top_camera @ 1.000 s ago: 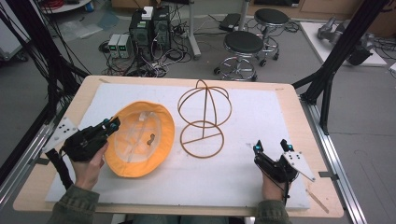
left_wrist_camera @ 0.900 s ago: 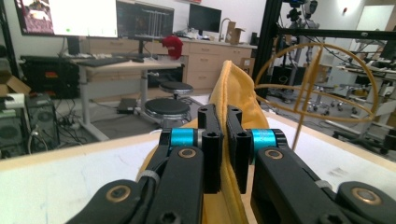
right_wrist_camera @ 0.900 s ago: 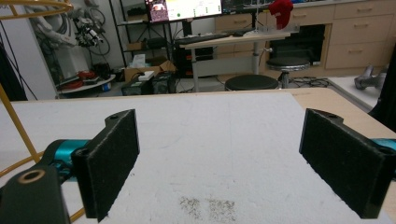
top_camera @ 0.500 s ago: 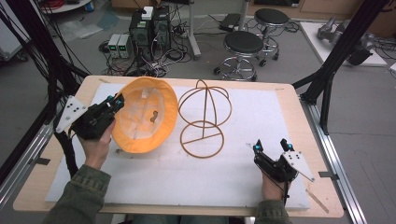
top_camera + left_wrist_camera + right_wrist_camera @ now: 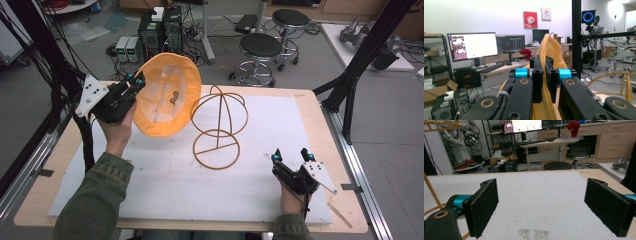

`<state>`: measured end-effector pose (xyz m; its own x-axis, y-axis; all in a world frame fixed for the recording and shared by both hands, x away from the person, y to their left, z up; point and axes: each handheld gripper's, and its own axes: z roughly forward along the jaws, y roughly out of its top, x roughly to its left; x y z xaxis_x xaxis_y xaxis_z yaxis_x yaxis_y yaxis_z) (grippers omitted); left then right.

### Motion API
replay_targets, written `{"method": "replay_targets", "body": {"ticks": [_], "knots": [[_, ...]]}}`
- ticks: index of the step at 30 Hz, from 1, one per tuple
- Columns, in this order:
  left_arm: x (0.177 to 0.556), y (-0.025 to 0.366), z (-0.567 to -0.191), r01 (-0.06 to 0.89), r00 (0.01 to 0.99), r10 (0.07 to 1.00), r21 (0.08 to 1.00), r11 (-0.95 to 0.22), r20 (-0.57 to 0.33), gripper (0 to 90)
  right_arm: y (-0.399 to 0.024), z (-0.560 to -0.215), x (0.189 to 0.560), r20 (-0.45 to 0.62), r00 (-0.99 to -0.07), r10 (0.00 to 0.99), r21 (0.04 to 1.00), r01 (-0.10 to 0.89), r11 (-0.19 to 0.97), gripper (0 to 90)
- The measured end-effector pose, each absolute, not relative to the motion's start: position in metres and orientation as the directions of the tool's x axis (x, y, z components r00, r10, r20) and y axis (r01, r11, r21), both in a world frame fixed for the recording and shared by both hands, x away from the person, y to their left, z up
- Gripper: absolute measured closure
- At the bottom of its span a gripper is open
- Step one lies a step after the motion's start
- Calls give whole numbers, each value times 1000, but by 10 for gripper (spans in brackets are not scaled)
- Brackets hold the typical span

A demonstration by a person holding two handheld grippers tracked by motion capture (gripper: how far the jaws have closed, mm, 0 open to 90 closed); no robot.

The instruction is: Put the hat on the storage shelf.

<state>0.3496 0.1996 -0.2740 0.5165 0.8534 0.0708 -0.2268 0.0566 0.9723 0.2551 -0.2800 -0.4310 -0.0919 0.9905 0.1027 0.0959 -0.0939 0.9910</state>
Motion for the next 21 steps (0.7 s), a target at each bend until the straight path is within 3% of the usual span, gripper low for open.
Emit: {"method": "replay_targets", "body": {"ticks": [21], "knots": [[397,128,-226,-296,542,830,954,43,130,868,-282,-431,257,101,-83,991,992,87,-93,109]]}}
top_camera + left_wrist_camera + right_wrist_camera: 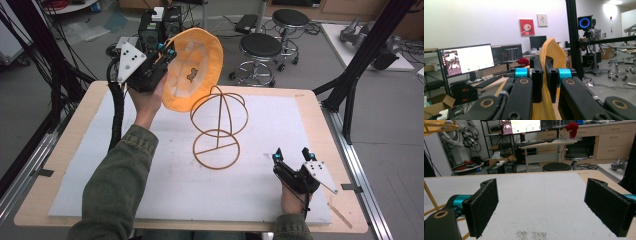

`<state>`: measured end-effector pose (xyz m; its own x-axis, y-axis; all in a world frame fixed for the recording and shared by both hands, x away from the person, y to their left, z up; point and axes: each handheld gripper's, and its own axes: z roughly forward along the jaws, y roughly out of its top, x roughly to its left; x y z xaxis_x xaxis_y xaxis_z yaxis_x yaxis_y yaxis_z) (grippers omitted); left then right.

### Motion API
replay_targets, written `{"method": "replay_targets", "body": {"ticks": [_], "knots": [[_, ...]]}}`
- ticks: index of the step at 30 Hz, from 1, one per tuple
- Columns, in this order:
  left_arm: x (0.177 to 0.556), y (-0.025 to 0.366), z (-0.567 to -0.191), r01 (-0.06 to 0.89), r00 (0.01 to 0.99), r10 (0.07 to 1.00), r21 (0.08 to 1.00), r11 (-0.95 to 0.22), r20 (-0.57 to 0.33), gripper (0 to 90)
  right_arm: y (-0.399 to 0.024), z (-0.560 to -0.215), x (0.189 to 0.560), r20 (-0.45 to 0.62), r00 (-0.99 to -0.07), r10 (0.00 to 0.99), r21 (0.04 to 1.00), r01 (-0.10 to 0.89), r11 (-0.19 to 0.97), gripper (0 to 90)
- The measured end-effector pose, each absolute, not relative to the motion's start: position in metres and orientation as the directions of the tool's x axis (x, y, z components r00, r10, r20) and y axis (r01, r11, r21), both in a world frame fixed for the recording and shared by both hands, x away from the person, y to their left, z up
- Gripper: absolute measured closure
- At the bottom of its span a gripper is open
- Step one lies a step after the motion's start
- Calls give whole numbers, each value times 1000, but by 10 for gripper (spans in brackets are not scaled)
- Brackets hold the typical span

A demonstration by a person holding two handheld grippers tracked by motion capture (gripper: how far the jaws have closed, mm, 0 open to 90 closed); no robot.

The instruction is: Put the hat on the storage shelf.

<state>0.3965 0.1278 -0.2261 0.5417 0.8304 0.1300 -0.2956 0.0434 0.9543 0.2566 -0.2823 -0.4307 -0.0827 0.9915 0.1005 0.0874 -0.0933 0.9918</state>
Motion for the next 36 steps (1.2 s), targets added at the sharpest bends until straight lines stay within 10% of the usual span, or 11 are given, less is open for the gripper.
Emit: {"method": "replay_targets", "body": {"ticks": [36], "knots": [[320,19,-236,-398,773,524,917,-39,357,866,-279,-429,255,124,-102,987,990,82,-116,109]]}}
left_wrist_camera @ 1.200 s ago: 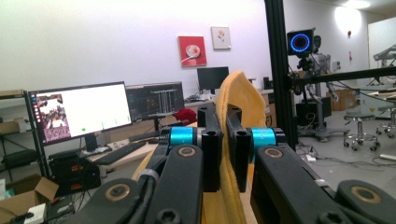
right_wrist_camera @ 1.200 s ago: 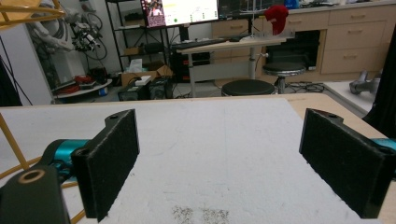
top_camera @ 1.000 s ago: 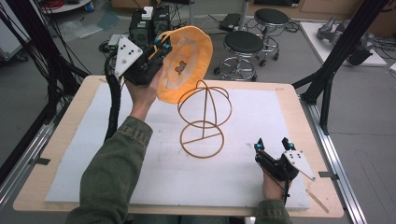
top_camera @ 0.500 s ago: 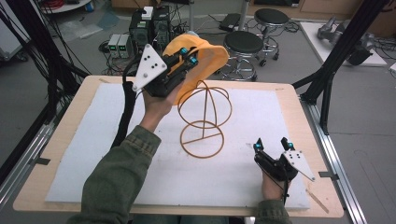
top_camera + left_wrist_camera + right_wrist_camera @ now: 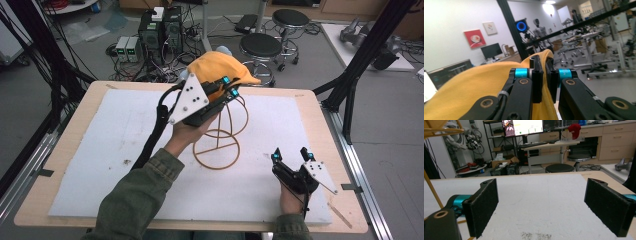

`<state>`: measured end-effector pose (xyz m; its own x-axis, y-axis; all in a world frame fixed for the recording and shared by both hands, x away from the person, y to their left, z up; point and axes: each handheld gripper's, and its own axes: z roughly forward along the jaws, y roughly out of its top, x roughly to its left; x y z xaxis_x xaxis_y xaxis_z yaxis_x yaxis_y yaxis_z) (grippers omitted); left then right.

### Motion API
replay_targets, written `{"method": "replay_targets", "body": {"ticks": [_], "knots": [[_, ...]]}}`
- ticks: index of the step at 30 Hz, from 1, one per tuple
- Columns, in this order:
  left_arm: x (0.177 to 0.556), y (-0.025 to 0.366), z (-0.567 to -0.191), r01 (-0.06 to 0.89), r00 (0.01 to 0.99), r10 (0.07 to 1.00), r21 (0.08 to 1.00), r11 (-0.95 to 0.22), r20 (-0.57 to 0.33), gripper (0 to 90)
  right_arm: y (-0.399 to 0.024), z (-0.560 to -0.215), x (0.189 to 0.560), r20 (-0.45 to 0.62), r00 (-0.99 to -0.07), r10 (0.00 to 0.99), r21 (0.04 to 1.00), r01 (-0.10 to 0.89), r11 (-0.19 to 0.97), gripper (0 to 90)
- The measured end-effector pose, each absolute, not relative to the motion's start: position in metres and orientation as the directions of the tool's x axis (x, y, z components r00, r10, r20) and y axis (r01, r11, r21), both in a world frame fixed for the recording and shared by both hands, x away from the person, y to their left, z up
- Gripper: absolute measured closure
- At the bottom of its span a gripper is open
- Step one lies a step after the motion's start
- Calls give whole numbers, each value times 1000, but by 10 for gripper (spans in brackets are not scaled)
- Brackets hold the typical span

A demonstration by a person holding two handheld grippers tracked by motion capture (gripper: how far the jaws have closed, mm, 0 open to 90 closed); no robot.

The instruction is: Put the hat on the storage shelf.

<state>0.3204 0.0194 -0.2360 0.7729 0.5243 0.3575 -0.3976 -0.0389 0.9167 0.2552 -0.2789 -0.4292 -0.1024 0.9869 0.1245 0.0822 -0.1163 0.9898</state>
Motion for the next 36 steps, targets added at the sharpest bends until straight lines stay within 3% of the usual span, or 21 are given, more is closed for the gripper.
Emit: {"method": "replay_targets", "body": {"ticks": [10,21,25,36], "knots": [[314,-5,-264,-340,819,462,936,-86,340,865,-280,-429,254,128,-107,986,990,78,-120,109],[303,-24,-298,-320,808,428,912,-256,404,865,-284,-428,250,161,-102,982,984,88,-152,109],[299,-28,-311,-343,777,419,875,-343,469,864,-285,-428,249,159,-100,982,984,90,-151,109],[299,-24,-311,-346,781,404,869,-355,476,855,-285,-428,249,160,-100,982,985,86,-152,109]]}}
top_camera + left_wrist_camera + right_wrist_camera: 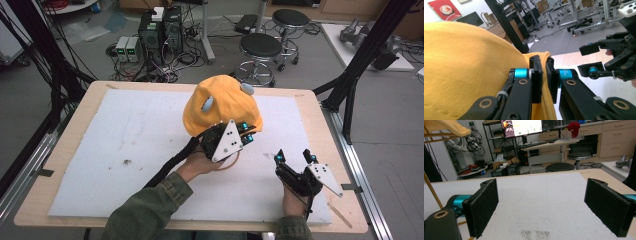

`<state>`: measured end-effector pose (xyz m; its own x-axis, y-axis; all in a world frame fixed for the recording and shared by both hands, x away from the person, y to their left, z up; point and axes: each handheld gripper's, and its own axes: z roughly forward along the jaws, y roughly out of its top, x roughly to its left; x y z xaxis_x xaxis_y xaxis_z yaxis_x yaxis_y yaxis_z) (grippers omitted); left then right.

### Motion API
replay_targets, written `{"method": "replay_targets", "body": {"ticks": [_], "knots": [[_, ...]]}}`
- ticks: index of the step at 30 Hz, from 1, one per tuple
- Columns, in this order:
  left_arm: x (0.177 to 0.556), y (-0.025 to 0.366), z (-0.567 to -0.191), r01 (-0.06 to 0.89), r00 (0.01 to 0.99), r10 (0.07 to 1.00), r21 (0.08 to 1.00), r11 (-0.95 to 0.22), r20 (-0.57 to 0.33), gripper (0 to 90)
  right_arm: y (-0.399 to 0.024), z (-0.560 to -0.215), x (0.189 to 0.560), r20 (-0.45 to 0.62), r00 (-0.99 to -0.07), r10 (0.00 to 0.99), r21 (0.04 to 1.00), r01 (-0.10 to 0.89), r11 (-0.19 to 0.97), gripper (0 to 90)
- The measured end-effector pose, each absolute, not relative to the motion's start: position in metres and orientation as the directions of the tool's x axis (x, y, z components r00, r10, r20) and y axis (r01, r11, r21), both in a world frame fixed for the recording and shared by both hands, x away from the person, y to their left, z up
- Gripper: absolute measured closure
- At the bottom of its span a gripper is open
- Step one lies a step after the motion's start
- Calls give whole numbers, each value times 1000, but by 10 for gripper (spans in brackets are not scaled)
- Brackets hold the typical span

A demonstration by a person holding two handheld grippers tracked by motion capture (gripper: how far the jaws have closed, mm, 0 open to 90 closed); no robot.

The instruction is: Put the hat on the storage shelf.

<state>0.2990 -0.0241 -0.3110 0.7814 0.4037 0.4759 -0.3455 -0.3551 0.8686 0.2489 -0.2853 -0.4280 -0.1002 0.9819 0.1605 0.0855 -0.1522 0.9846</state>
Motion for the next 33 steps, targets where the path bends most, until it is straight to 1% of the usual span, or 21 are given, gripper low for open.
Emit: {"method": "replay_targets", "body": {"ticks": [1,3,4,6,8,12,18,23,27,33], "knots": [[299,-24,-311,-346,783,402,870,-352,474,849,-286,-428,249,162,-97,982,984,87,-154,109],[299,-23,-310,-346,784,404,872,-345,471,799,-286,-428,249,168,-96,981,983,90,-159,109],[299,-22,-309,-347,779,414,873,-342,472,754,-286,-428,249,167,-98,981,983,91,-158,109],[299,-21,-308,-341,779,424,880,-332,462,620,-286,-428,249,161,-97,982,984,91,-153,109],[299,-18,-305,-331,774,445,887,-322,451,562,-285,-428,249,159,-98,982,985,90,-150,109],[296,-11,-298,-345,771,458,895,-283,442,496,-285,-428,249,156,-98,983,985,90,-147,109],[287,2,-286,-369,767,480,904,-214,427,454,-286,-428,249,154,-98,983,985,88,-146,109],[287,25,-270,-386,764,499,909,-156,410,438,-286,-428,249,158,-95,983,985,90,-149,109],[293,55,-256,-360,761,554,930,-74,339,410,-286,-428,249,157,-93,983,985,89,-149,108],[302,102,-246,-325,717,649,946,-12,255,371,-285,-428,250,152,-91,984,986,89,-144,108]]}}
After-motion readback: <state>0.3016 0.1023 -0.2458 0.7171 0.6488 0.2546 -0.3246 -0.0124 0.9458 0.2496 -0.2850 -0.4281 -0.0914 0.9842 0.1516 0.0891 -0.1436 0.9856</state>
